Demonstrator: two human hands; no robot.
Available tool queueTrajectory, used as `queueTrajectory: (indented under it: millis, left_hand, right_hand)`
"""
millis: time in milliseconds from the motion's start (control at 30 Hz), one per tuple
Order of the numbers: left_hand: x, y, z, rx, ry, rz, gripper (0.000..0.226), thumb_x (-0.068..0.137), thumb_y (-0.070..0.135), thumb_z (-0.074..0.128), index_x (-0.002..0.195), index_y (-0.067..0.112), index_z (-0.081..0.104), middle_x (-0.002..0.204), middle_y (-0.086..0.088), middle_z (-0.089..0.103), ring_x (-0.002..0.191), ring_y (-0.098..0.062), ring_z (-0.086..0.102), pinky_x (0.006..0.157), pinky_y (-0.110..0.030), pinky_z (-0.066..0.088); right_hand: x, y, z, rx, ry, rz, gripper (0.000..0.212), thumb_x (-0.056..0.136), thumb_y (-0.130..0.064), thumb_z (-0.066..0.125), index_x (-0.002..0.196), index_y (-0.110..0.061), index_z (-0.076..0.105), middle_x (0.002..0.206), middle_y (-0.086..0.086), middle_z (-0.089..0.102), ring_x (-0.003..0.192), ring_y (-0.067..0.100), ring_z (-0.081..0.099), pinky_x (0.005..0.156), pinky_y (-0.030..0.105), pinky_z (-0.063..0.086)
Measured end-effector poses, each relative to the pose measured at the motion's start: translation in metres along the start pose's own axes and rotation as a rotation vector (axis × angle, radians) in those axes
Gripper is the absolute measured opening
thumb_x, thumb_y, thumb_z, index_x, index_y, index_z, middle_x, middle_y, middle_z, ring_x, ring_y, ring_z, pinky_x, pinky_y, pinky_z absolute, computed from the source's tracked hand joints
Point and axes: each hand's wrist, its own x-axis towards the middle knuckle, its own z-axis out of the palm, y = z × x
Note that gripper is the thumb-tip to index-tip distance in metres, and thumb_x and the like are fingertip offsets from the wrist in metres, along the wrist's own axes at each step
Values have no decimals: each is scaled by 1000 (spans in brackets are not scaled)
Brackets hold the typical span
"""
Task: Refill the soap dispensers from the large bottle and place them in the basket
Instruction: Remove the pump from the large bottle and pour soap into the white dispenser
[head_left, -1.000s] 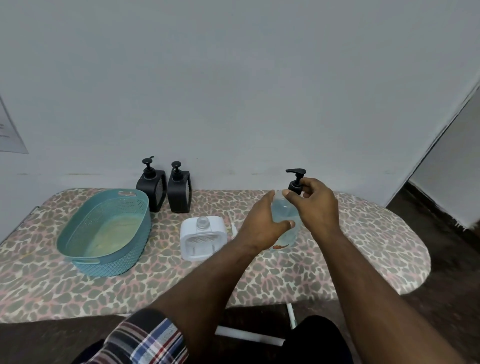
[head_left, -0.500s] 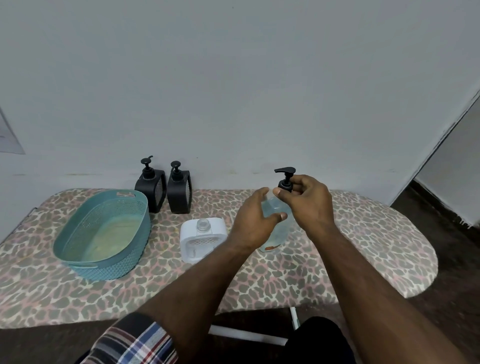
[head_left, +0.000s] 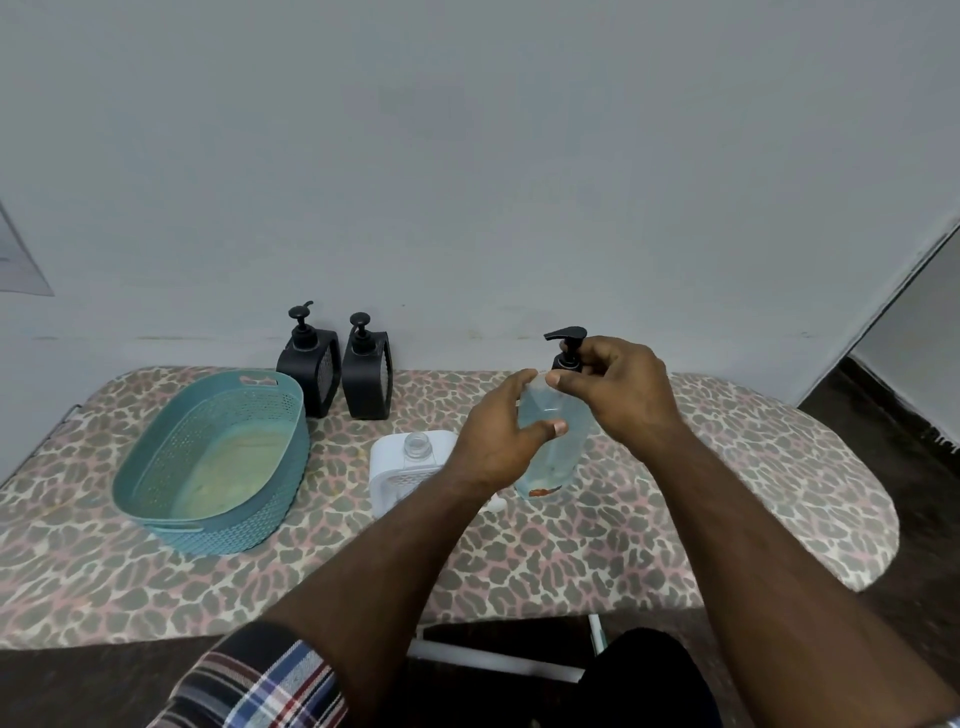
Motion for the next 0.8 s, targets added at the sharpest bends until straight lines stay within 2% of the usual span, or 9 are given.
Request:
queueTrajectory:
  millis: [100, 167, 233, 367, 467, 567, 633, 733, 800]
  left_hand:
    - [0, 0, 1, 5, -3, 1, 73, 81, 42, 76, 147, 29, 48, 140, 7, 60, 126, -18, 61, 107, -49, 52]
    - [-1, 0, 1, 8, -3, 5, 71, 84, 38, 77, 147, 29, 47, 140, 6, 60, 126, -19, 61, 107, -50, 52]
    - [-2, 0, 2, 8, 6, 4, 69, 82, 41, 75, 145, 30, 49, 137, 8, 62, 124, -18, 62, 105, -50, 53]
    - [-2, -1, 3, -3, 4, -16, 76, 74, 55, 72, 143, 35, 49, 138, 9, 62, 126, -18, 62, 104, -50, 54]
    - [-2, -2, 4, -15, 4, -22, 81, 72, 56, 73, 146, 34, 47, 141, 8, 60, 127, -18, 61, 106, -50, 53]
    - [-1, -1, 3, -15, 9, -23, 79, 76, 50, 73, 148, 32, 46, 143, 7, 59, 129, -18, 59, 108, -50, 51]
    - [-1, -1, 3, -15, 6, -21, 78, 77, 49, 73, 148, 32, 46, 142, 7, 59, 129, -18, 59, 107, -50, 52]
    - [0, -3, 4, -10, 5, -21, 77, 75, 52, 73, 146, 33, 48, 139, 8, 61, 125, -18, 61, 106, -50, 53]
    - [0, -3, 3, -5, 7, -15, 77, 76, 51, 73, 146, 32, 47, 139, 7, 61, 126, -18, 61, 106, -50, 53]
  right_hand:
    - [1, 2, -6, 60, -112, -6, 25, 86, -15, 80, 109, -23, 75, 96, -10, 76, 91, 4, 71, 87, 32, 55]
    - [1, 1, -11, 101, -174, -15, 29, 89, -10, 76, 109, -30, 71, 105, -8, 76, 102, 8, 71, 98, 37, 54]
    - [1, 0, -12, 140, -183, -24, 30, 87, -12, 78, 104, -35, 68, 106, -6, 74, 102, 10, 70, 96, 36, 55]
    - [2, 2, -6, 72, -72, -23, 36, 76, -25, 88, 104, -30, 67, 99, 3, 69, 91, 20, 67, 86, 38, 58]
    - [0, 1, -5, 106, -66, -19, 38, 80, -13, 83, 112, -28, 67, 101, -2, 70, 95, 14, 68, 94, 41, 56]
    - [-2, 0, -6, 160, -107, -22, 46, 85, -5, 76, 110, -41, 62, 110, -9, 72, 109, 8, 67, 103, 43, 52]
    - [-2, 1, -5, 166, -98, -12, 48, 84, -9, 79, 119, -36, 62, 112, -11, 70, 108, 4, 66, 102, 39, 52]
    - [-1, -1, -3, 108, -58, -10, 57, 80, -18, 85, 131, -25, 61, 102, -16, 66, 92, -1, 64, 89, 27, 50]
    - [0, -2, -3, 107, -54, -6, 58, 81, -15, 84, 133, -25, 61, 105, -14, 67, 96, 1, 64, 91, 29, 51]
